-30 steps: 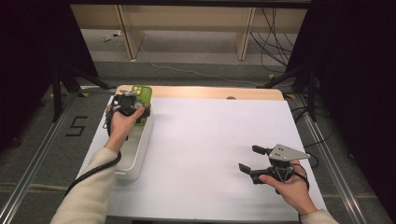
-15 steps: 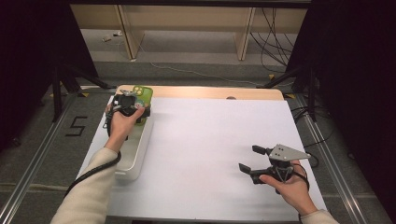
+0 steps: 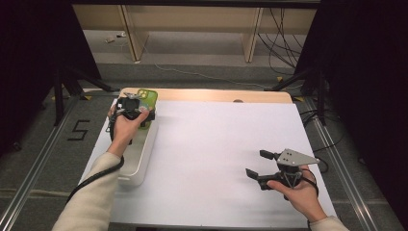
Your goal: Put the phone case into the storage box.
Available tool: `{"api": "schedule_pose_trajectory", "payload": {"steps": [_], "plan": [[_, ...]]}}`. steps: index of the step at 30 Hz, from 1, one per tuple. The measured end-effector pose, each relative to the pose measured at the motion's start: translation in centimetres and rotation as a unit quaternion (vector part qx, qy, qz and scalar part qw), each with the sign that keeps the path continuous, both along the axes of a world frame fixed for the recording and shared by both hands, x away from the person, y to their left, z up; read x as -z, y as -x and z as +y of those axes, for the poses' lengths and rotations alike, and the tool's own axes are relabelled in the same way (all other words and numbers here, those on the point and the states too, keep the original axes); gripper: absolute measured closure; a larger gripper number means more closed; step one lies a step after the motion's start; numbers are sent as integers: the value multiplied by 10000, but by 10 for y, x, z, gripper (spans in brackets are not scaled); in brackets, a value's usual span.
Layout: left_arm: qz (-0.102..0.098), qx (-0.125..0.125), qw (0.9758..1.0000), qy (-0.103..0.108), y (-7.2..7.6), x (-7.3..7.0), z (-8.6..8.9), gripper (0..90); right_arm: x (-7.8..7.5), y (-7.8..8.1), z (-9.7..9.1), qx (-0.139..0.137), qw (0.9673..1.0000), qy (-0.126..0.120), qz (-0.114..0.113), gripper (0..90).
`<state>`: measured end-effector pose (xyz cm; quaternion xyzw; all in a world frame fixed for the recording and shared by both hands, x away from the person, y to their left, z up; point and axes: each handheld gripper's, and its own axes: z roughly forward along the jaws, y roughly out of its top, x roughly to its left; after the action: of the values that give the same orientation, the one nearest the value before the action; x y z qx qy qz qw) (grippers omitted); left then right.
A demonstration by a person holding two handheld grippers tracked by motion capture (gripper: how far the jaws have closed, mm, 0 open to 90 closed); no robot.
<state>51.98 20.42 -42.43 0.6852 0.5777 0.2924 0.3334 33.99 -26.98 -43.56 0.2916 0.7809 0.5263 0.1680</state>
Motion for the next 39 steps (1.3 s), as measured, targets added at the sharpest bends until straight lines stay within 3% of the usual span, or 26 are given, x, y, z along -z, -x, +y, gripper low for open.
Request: {"api": "schedule_pose_trajectory", "payload": {"steps": [2,4,6,17,23,39], "plan": [[-97,-3,9999,-128,0,-2,0,83,0,0,0,2,10000,4,4,147],[-86,58,9999,138,0,-3,3,35,0,0,0,-7,10000,-1,7,147],[-104,63,9997,223,-1,-2,5,23,0,0,0,-12,10000,-5,9,147],[-107,122,9997,199,-1,-2,5,0,0,0,0,-14,10000,-3,9,147],[-157,118,9998,71,1,-6,3,0,0,0,0,-21,10000,4,-16,147],[-260,77,9995,135,6,-17,3,0,0,0,0,-11,10000,0,-15,147]]}}
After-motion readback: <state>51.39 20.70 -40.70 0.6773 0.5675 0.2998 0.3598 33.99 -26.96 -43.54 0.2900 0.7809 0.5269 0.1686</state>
